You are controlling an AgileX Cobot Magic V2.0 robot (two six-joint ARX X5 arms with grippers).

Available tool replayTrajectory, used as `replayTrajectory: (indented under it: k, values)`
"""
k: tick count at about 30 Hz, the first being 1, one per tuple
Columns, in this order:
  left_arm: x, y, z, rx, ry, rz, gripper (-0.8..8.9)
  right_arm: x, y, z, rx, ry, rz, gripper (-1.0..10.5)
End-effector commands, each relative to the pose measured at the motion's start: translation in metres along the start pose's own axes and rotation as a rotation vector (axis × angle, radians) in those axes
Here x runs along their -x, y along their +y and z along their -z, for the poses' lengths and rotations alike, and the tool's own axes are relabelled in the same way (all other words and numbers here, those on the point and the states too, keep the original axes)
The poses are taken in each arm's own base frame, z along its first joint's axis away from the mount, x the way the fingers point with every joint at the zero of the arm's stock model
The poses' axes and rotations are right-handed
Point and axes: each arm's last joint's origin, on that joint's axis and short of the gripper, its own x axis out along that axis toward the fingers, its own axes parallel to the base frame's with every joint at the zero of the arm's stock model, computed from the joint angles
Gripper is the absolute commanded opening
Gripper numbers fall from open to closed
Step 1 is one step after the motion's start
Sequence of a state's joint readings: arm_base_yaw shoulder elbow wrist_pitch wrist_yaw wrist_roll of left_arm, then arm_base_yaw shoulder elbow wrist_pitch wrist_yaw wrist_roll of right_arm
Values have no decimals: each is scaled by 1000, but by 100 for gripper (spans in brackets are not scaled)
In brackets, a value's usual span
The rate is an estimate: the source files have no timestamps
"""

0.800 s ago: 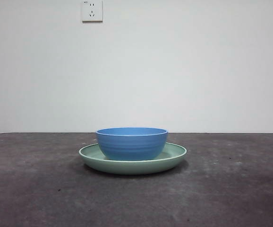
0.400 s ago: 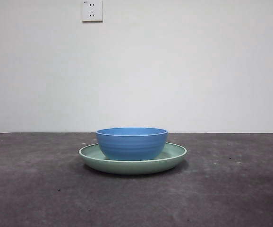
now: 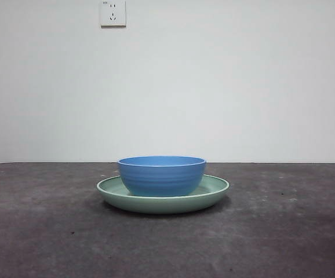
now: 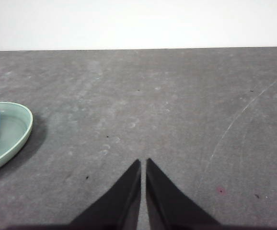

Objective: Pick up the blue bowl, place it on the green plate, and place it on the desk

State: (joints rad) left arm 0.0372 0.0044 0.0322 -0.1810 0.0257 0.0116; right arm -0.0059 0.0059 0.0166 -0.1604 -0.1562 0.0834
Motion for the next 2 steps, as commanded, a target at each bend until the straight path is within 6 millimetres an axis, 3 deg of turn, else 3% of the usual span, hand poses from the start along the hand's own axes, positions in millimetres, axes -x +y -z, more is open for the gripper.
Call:
replayTrajectory:
  k: [1,2]
  values:
    - [-2,0,7,6,25,-2,10,0,0,1,-10,0,0,13]
    - [-2,0,7,6,26,-2,10,0,0,1,-10,1,0,13]
